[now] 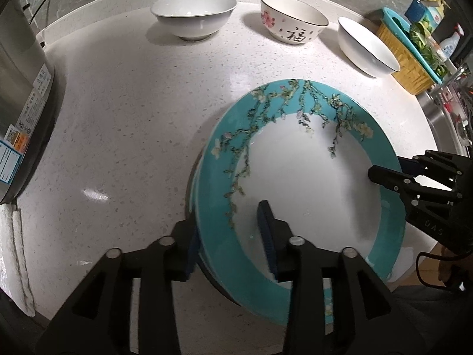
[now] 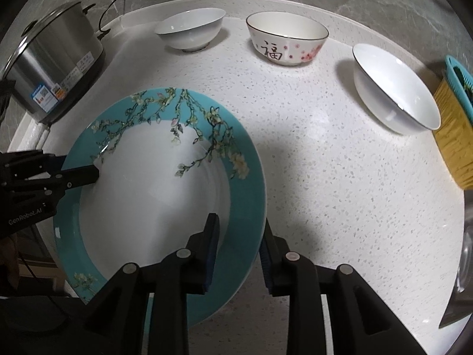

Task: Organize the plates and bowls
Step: 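Open both tools to release the plate and lift them away, then close both tools on the rim of a large white bowl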

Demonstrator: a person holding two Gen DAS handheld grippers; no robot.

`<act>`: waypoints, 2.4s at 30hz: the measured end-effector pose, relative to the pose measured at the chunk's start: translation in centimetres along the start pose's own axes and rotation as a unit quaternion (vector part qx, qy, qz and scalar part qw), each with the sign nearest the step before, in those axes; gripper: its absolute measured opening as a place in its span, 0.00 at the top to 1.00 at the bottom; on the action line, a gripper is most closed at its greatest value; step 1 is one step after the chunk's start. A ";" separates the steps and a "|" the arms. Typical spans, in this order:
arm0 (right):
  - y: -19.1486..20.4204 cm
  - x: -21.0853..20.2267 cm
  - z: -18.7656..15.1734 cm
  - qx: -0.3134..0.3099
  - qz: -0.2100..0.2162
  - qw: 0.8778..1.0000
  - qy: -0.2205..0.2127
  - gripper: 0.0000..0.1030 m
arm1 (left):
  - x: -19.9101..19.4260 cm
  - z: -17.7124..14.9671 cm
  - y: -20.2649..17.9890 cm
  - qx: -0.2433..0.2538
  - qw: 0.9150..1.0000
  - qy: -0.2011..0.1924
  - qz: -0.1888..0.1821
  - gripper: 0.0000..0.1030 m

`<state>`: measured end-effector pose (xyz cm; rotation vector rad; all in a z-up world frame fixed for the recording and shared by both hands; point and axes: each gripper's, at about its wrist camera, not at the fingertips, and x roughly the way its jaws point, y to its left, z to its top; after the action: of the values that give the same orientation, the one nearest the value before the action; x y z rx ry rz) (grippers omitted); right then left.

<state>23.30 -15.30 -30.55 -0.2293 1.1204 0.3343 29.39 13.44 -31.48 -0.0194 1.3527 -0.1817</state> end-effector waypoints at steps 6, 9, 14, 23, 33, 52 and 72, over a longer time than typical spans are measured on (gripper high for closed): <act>1.1 -0.2 -0.1 -0.020 -0.021 1.000 -0.007 0.72 | -0.9 0.7 0.4 0.000 1.000 -0.024 -0.004 0.37; 1.1 -0.2 0.0 -0.012 -0.022 1.000 -0.008 0.72 | -1.9 1.4 1.3 -0.009 0.999 -0.039 -0.007 0.37; 0.6 -0.7 0.4 0.019 -0.013 1.000 -0.019 0.62 | -4.1 4.7 1.8 -0.005 0.997 -0.048 -0.060 0.27; -8.5 -6.5 0.8 0.215 -0.003 0.973 -0.083 0.31 | -5.0 15.7 -5.7 0.081 0.980 -0.020 -0.183 0.18; -24.6 -7.6 0.3 0.413 0.005 0.901 -0.136 0.30 | 1.6 29.1 -17.2 0.136 0.983 0.009 -0.127 0.17; -29.3 -0.8 2.5 0.442 0.077 0.887 -0.108 0.30 | 13.0 34.5 -22.9 0.169 0.980 0.066 -0.083 0.18; -28.7 3.2 6.9 0.423 0.082 0.896 -0.104 0.81 | 16.1 34.7 -23.0 0.180 0.978 0.079 -0.067 0.83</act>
<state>41.12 -39.07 -30.17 0.6644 0.9809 -0.0065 63.71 -14.72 -36.79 0.2135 1.4608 -0.5489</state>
